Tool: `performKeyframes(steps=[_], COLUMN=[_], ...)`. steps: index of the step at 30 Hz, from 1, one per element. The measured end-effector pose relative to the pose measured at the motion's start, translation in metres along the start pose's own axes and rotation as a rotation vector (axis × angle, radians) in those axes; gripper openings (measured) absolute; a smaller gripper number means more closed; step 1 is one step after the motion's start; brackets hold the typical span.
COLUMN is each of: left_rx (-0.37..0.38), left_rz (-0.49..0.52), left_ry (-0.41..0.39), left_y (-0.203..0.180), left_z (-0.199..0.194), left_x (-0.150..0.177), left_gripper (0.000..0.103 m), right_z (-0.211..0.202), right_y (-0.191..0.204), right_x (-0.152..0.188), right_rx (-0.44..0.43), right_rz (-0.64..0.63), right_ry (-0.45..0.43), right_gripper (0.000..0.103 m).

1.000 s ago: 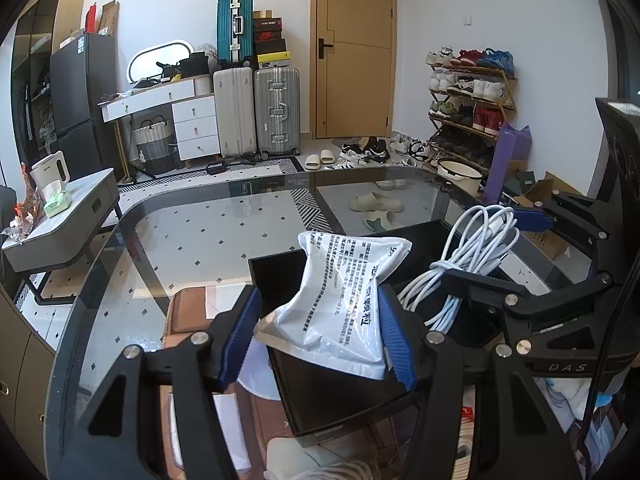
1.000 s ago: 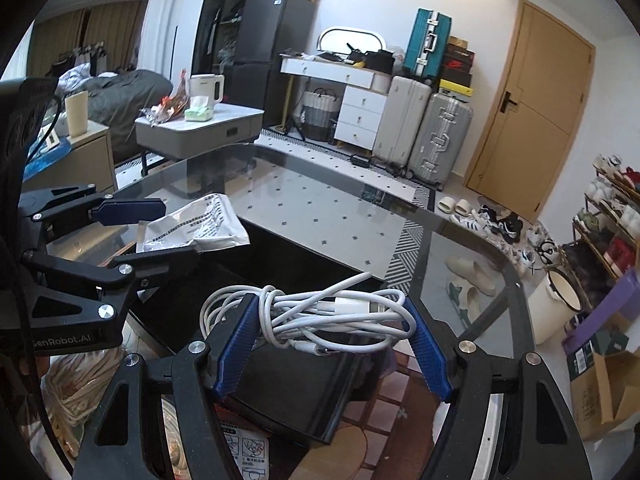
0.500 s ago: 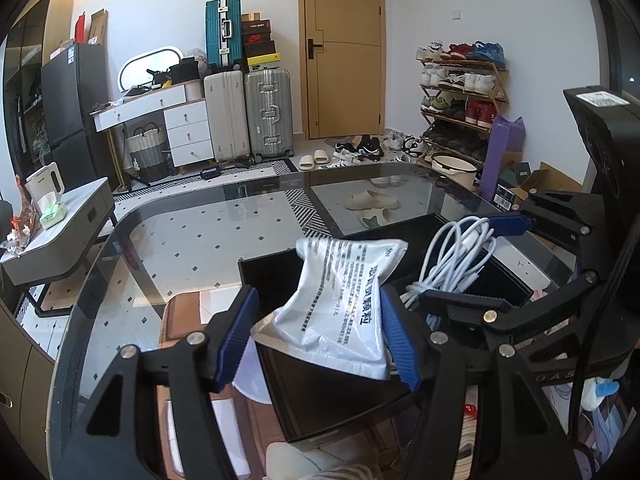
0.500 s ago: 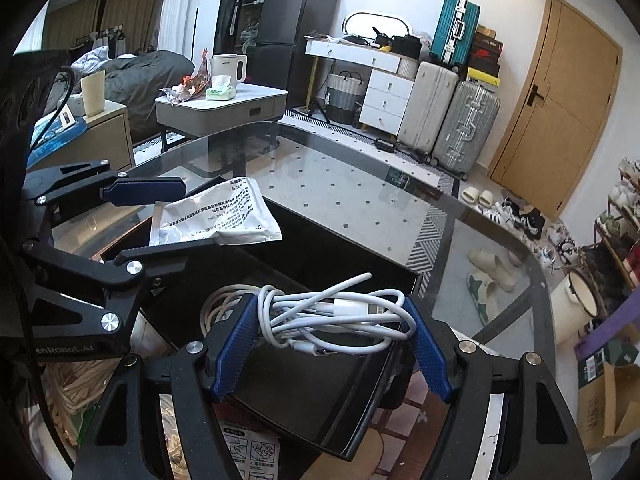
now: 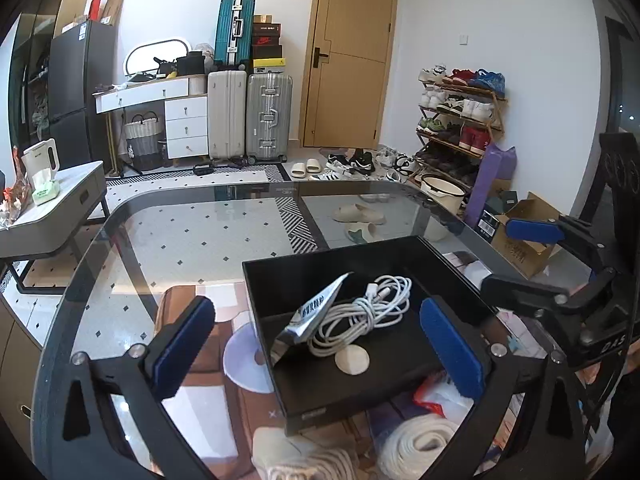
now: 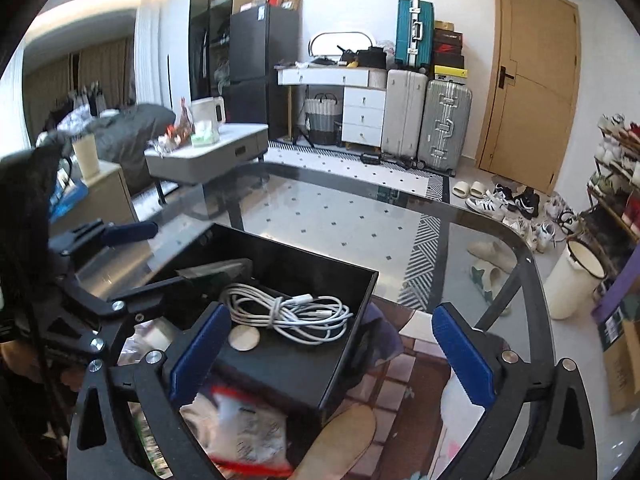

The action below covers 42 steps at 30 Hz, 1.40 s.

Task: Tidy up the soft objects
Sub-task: 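Open the right tool to drop the cable while the left tool releases the pouch into the box, then move the right tool to the white plush toy while the left tool withdraws from the box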

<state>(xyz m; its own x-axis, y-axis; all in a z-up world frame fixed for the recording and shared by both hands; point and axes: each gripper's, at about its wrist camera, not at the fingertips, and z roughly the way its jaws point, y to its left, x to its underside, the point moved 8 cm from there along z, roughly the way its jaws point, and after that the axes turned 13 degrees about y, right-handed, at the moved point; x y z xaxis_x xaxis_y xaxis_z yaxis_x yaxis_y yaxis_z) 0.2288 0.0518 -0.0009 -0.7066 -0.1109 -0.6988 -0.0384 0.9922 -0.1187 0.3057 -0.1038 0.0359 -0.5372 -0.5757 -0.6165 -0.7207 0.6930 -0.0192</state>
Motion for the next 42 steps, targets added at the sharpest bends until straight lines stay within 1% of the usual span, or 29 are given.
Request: performKeyframes(steps=[4, 9, 14, 19, 23, 29, 33, 39, 42], left_rx=[-0.012, -0.022, -0.045, -0.046, -0.05, -0.063, -0.073, -0.083, -0.084], left_rz=[0.018, 0.012, 0.013, 0.006, 0.002, -0.011, -0.02, -0.021, -0.024], left_ry=[-0.021, -0.036, -0.048, -0.05, -0.058, -0.047, -0.038, -0.034, -0.036], left_y=[0.001, 0.002, 0.003, 0.003, 0.003, 0.008, 0.012, 0.014, 0.014], left_z=[-0.017, -0.037, -0.053, -0.062, -0.07, -0.074, -0.074, -0.071, -0.07], left_x=[0.009, 0.022, 0.039, 0.055, 0.066, 0.079, 0.087, 0.098, 0.102], left_gripper=[0.103, 0.103, 0.103, 0.103, 0.103, 0.103, 0.103, 0.103, 0.103], right_z=[-0.024, -0.051, -0.075, -0.093, -0.1, -0.101, -0.097, -0.092, -0.087], right_y=[0.002, 0.005, 0.004, 0.005, 0.007, 0.013, 0.015, 0.012, 0.01], right_x=[0.012, 0.031, 0.053, 0.078, 0.092, 0.104, 0.113, 0.13, 0.138], right_rx=[-0.039, -0.068, -0.04, -0.03, -0.03, -0.018, 0.005, -0.001, 0.011], right_rz=[0.054, 0.101, 0.12, 0.155, 0.176, 0.177, 0.176, 0.208, 0.219], right_ry=[-0.039, -0.101, -0.128, -0.15, -0.16, -0.169, -0.151, -0.13, -0.115], right_gripper=[0.102, 0.102, 0.102, 0.102, 0.102, 0.102, 0.102, 0.102, 0.102])
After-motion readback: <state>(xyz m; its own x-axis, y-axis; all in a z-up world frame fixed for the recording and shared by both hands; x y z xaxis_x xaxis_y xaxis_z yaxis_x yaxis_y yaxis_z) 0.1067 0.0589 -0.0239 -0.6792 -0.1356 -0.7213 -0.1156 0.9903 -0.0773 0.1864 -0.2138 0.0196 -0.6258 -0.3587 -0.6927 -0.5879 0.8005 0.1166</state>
